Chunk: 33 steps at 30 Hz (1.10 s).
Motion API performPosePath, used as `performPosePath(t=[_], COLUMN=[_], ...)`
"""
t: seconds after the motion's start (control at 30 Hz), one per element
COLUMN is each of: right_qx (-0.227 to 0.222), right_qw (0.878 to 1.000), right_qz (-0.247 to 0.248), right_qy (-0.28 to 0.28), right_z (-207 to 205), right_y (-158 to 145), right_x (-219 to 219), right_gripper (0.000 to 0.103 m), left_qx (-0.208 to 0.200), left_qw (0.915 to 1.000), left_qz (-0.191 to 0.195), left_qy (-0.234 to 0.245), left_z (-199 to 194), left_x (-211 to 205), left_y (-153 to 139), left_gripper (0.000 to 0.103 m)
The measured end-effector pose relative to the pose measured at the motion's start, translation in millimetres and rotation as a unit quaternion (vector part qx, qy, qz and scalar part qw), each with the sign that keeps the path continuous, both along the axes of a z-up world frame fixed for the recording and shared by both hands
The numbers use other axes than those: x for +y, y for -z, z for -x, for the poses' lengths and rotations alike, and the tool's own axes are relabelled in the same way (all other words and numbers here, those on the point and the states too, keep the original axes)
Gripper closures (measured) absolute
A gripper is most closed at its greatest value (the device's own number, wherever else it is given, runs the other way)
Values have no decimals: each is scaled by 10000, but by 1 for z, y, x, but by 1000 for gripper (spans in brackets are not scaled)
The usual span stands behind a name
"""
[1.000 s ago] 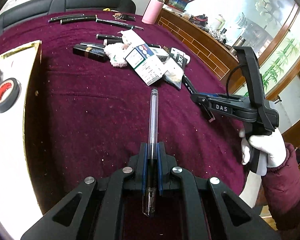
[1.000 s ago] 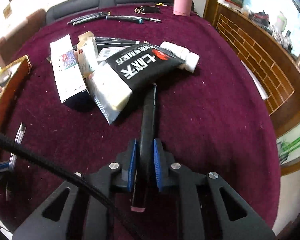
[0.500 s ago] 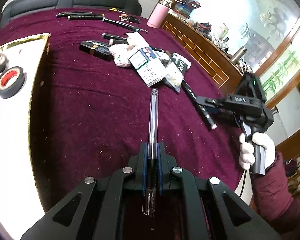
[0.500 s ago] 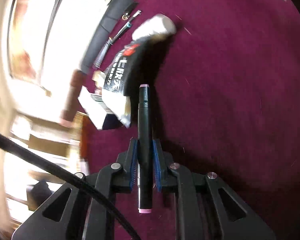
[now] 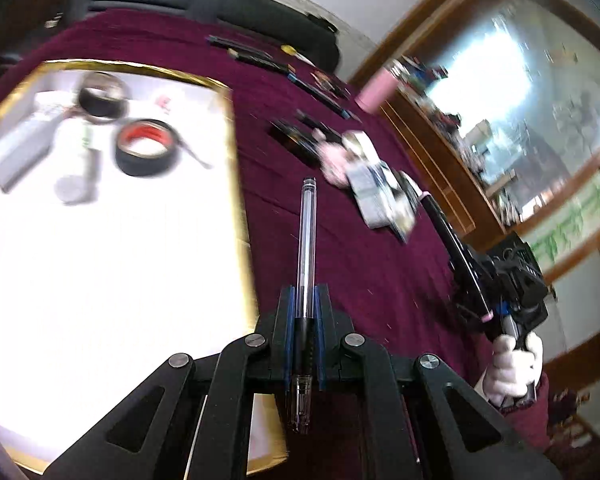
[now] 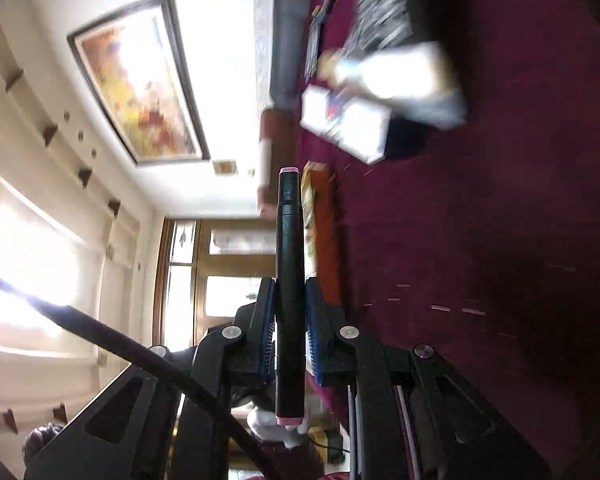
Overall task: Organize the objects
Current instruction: 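Carry pen and marker into the white box and open both tools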
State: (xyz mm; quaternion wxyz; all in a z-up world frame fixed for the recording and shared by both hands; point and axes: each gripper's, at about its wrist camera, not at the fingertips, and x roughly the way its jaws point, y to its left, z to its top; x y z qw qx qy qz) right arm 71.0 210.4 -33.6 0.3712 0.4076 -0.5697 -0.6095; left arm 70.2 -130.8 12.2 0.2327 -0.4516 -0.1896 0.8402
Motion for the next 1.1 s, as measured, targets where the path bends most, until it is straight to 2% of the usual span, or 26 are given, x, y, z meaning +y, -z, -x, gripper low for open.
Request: performPosePath(t=[0.2, 0.33, 0.47, 0.6, 0.73, 0.8, 0.9, 1.07, 1.1], right_qx=[151, 56, -24, 35, 243, 365, 605, 820, 844], right_qw=[9965, 9919, 9866, 9796, 9669, 9564, 9322, 9148, 9138], right_qz=[-198, -435, -786, -1308, -1943, -2327, -3047, -3479, -3509], right_qy=[-800, -1195, -1428, -1525, -1638, -1728, -1860, -1881, -1862], right_z=[54, 82, 99, 110, 109, 106, 105, 107, 106], right_y=[-16, -11, -2, -4, -12, -16, -22, -25, -26], right_x=[-88, -146, -180, -202, -215, -220, -235, -245, -245], right_gripper=[90, 89, 89, 89, 89, 88, 88, 86, 83], left_qx=[5, 62, 61, 0, -282, -357, -342, -418, -443], left_qw=[9992, 9985, 9970, 9972, 9970, 9964, 9953, 9911, 9902], left_qz=[-183, -238, -549, -308, 62, 38, -57, -281, -294], left_qy=[-345, -483, -542, -686, -721, -770, -900, -1232, -1291], left_z=[13, 22, 28, 33, 44, 46, 43, 42, 42], left_x=[-42, -59, -79, -94, -96, -100, -103, -113, -114], left_y=[-3, -4, -6, -7, 5, 13, 17, 29, 32], left_gripper=[93, 93, 94, 95, 95, 95, 95, 92, 87])
